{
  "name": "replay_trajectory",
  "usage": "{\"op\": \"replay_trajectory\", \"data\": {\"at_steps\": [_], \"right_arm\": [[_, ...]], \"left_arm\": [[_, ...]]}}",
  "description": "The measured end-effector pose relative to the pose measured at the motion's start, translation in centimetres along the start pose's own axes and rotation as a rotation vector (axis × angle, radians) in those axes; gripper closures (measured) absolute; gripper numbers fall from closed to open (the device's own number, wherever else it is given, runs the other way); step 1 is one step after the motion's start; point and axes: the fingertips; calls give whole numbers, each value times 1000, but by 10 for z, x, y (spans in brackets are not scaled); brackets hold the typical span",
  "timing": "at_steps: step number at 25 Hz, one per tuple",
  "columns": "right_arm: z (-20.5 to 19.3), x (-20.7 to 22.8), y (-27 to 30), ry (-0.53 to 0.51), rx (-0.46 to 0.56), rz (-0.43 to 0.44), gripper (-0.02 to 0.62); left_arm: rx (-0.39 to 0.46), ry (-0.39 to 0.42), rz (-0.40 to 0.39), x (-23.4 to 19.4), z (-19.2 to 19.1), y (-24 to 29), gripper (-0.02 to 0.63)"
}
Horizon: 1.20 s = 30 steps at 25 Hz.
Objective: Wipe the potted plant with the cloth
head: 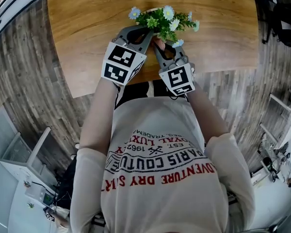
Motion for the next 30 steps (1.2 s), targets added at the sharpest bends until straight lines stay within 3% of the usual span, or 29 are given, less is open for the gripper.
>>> {"op": "replay_trajectory", "data": {"at_steps": [10,17,30], "right_arm": [[13,-20,14,8,25,9,555],[4,-19,-15,1,6,31,555],[-30,119,-83,-42,-80,-77,555]], "left_arm": [[-27,14,-58,1,-3,3,589],[-34,3,-51,-4,-7,1,589],[-38,6,106,0,-9,0,589]]}}
Point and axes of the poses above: the fingertips, and each gripper's own axes: y forward along the fingers, x to its right, z out of its top, and after that the axes turned 9 degrees about x, right-handed
